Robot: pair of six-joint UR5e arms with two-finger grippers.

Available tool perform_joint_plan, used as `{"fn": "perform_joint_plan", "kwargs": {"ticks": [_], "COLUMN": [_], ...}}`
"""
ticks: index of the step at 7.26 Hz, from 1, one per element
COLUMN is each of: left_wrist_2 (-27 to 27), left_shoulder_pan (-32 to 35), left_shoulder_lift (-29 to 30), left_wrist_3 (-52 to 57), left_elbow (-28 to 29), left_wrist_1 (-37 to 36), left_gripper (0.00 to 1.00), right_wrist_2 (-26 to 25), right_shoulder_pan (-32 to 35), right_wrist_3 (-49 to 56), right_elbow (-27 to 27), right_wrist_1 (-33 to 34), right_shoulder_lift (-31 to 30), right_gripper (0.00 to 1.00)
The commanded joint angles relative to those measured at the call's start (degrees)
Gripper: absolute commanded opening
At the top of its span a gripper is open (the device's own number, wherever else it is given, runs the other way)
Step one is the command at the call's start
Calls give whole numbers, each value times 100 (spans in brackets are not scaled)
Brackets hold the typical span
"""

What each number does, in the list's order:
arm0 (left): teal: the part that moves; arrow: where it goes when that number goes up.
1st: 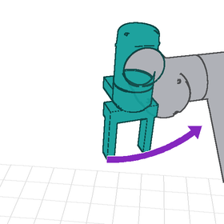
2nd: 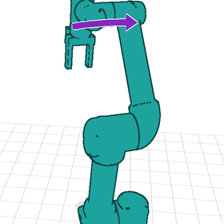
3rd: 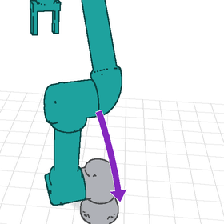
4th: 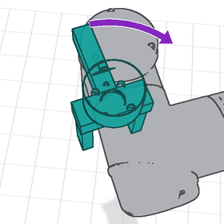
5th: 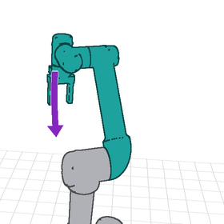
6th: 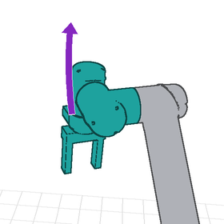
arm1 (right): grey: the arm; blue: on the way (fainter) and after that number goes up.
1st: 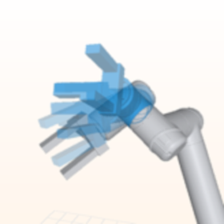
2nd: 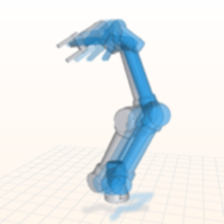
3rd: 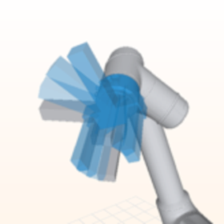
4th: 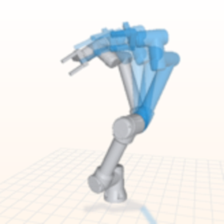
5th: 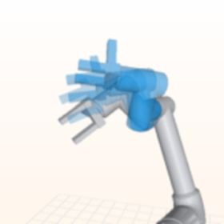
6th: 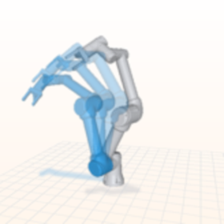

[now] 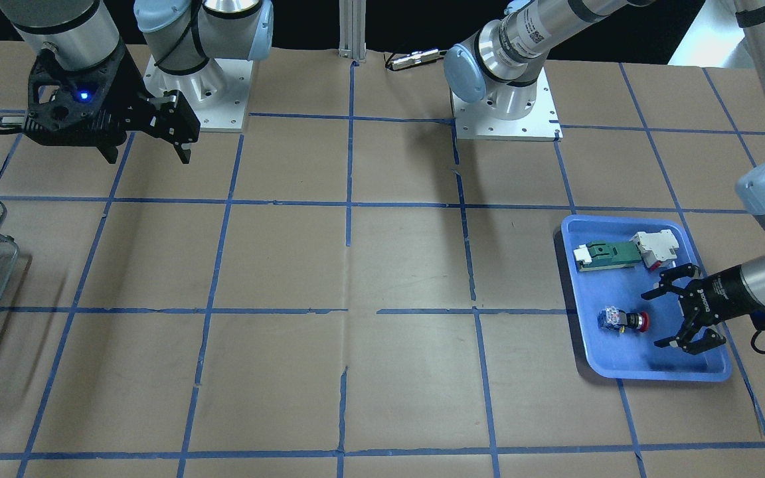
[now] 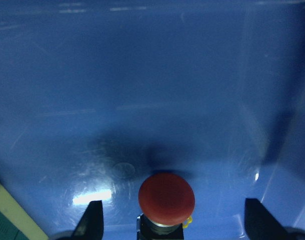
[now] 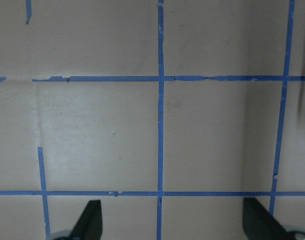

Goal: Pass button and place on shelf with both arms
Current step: 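Close the left gripper on the red push button's base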

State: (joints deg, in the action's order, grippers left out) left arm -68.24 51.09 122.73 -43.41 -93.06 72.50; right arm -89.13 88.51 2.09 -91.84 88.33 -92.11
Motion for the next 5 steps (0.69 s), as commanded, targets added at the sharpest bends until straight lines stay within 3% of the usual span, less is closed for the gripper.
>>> {"fn": "perform_joint_plan", "kwargs": {"ticks": [1,4,5], "left_wrist_2": [4,13,21], "left_shoulder_pan": [6,6,6], "left_shoulder_lift": [101,137,146], "left_wrist_3": [0,26,35], "left_elbow": [7,-1,-1], "left_wrist_1": [1,27,27], "left_gripper": [100,100,95], "right_wrist_2": [-7,1,10], "right_shoulder_pan": [9,0,0], "right_wrist_3": [2,-6,-6], "right_elbow": [0,0,0], "right_wrist_1": [-9,0,0], "right_shoulder_lift": [0,0,0], "right_gripper": [100,100,100]}}
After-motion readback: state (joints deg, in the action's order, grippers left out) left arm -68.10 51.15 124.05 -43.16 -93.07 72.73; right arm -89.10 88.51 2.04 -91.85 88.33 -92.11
